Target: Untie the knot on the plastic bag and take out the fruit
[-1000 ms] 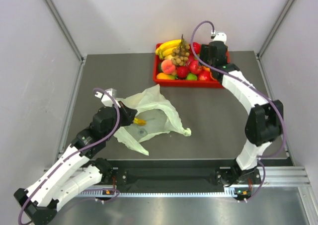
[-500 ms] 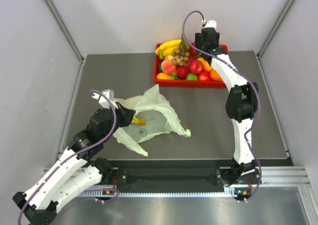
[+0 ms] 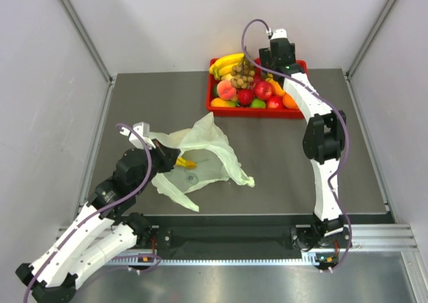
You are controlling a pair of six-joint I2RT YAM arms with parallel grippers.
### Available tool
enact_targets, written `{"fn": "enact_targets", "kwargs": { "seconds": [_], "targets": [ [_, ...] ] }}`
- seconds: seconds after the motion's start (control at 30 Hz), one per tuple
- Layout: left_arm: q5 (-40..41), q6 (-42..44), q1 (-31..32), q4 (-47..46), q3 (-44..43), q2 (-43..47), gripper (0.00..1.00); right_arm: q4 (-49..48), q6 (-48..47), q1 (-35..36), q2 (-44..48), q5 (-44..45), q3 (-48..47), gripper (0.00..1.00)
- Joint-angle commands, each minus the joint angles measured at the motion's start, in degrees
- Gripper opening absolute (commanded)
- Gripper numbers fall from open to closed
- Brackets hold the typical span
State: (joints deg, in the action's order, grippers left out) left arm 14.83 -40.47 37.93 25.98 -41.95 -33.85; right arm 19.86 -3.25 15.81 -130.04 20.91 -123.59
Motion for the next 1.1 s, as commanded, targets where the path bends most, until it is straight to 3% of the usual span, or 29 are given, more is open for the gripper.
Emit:
{"fn": "enact_targets", "kwargs": {
  "seconds": [0.0,0.23,0.33,0.53,0.67,0.77,0.9,1.07],
  "targets": [
    [0.55,-0.31,0.04,0.3,-1.37,1.15,0.0,0.27,-1.94,-0.52,0.66,-0.51,-3.24,0.82],
    [0.82,-0.4,0.04,1.18,-2.08,1.94,0.0,1.5,-2.2,-0.52,3.38,-0.69,-3.15,0.96],
    [0.55,-0.4,0.04,1.09,-2.34,1.85,0.0,1.85,-0.89,-0.52,7.75,-0.78,-1.05,0.96],
    [0.11,-0.14,-0.05,0.22,-2.34,1.59,0.0,-5.61,6.22,0.01,28.59,-9.11,21.76,0.94],
    [0.02,0.56,0.04,0.57,-2.61,1.41,0.0,-4.74,8.25,1.67,39.49,-20.69,31.2,0.89],
    [-0.41,1.09,0.04,0.57,-2.61,1.41,0.0,-3.95,7.29,7.02,47.84,-26.61,39.63,0.88],
    [-1.82,1.88,-0.05,2.23,-3.04,1.06,0.0,-6.31,7.55,21.58,61.09,-24.33,51.41,0.83],
    [-1.65,2.32,0.04,5.22,-2.7,2.9,0.0,-11.85,9.75,37.51,70.35,-23.46,64.07,0.56]
  ]
}}
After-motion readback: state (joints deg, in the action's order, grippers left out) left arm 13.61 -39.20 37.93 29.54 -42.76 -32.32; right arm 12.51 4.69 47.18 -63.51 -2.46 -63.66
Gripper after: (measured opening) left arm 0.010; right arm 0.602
